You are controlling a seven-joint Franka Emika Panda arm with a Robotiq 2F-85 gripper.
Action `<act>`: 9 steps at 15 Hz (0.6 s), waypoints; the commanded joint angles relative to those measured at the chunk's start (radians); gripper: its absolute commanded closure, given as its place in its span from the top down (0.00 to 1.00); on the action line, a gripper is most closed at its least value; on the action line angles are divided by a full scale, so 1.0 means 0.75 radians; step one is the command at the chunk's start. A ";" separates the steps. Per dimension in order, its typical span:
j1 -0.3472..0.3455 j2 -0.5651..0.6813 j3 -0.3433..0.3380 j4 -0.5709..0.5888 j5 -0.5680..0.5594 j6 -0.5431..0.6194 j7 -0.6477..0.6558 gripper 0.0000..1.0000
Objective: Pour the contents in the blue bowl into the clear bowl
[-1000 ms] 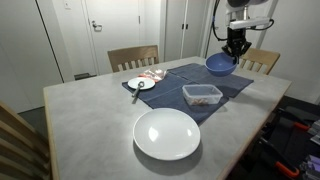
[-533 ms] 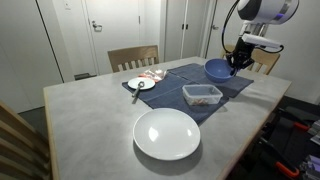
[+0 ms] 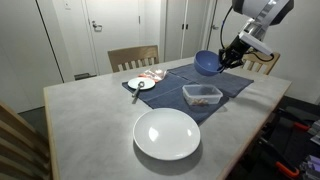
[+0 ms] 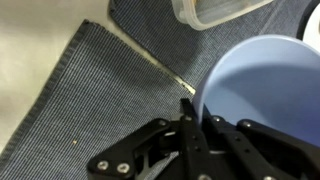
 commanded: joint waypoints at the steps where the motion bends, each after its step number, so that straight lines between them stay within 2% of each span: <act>1: -0.031 0.048 0.000 0.012 0.164 -0.087 -0.112 0.02; 6: -0.028 0.094 -0.038 0.007 0.127 -0.166 0.005 0.02; 7: 0.020 0.102 -0.084 0.006 0.122 -0.154 0.044 0.02; 9: 0.035 0.121 -0.099 0.005 0.119 -0.126 0.116 0.02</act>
